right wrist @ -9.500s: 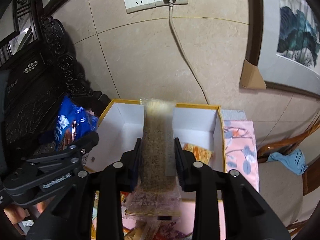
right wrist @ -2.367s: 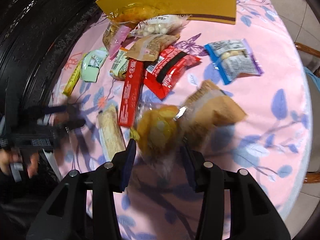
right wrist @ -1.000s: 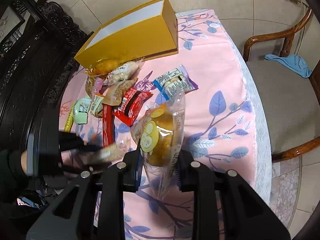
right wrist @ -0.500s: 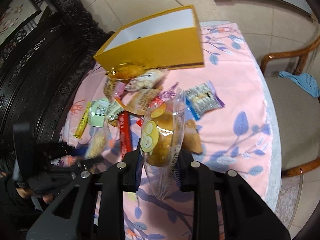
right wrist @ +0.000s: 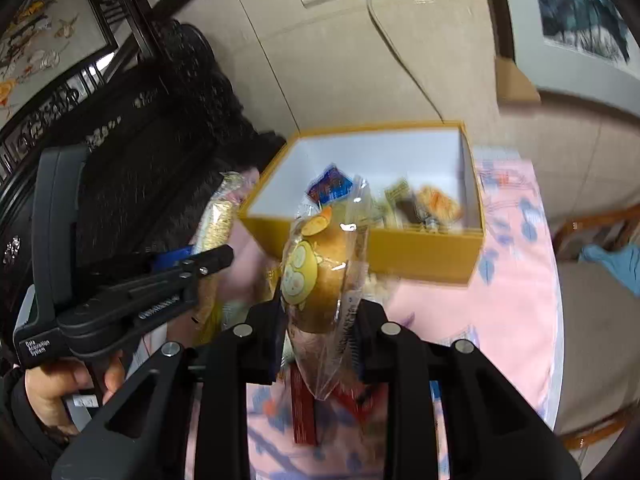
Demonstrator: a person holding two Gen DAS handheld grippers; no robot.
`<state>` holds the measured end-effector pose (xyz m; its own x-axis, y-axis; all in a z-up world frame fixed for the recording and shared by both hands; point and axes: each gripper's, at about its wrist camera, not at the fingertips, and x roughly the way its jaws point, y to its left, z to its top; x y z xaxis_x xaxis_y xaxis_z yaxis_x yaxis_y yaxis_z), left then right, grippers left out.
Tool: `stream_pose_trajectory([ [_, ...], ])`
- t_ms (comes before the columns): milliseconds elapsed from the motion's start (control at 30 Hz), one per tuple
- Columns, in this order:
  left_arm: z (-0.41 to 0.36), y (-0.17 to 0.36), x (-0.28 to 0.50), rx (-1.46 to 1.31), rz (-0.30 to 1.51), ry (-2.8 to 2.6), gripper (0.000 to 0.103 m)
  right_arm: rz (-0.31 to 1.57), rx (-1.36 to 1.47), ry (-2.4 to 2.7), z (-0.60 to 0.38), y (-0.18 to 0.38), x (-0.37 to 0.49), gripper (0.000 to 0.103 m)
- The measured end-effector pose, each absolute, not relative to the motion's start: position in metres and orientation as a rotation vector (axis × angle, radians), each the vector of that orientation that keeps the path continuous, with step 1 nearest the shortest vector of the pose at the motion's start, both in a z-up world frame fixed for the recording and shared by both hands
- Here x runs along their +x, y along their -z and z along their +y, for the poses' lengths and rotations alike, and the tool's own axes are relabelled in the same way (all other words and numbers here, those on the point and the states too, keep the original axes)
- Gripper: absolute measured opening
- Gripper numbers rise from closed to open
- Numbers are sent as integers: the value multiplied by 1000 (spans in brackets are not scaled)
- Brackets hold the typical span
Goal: Organize snacks
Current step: 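Carry the cake bag and grain bar toward the yellow box with both grippers, then drop the grain bar and cake bag into the yellow box, opening both grippers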
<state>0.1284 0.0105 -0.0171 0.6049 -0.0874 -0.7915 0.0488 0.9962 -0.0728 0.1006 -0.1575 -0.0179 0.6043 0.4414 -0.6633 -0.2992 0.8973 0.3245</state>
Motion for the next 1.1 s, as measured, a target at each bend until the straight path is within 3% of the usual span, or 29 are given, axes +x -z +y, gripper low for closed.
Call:
stream_pose_trajectory([
  [433,7,14,208,-42,921,76,29,804,205,-405,-159,6,188,27],
  [1000,16,27,265,-55,948,57,30,816,207,-395,-155,18,227,28],
  [1033,15,26,267,-52,948,55,31,810,211,-383,-156,16,229,28],
  [1100,14,21,272,-52,941,35,63,813,214,-352,-157,14,235,37],
])
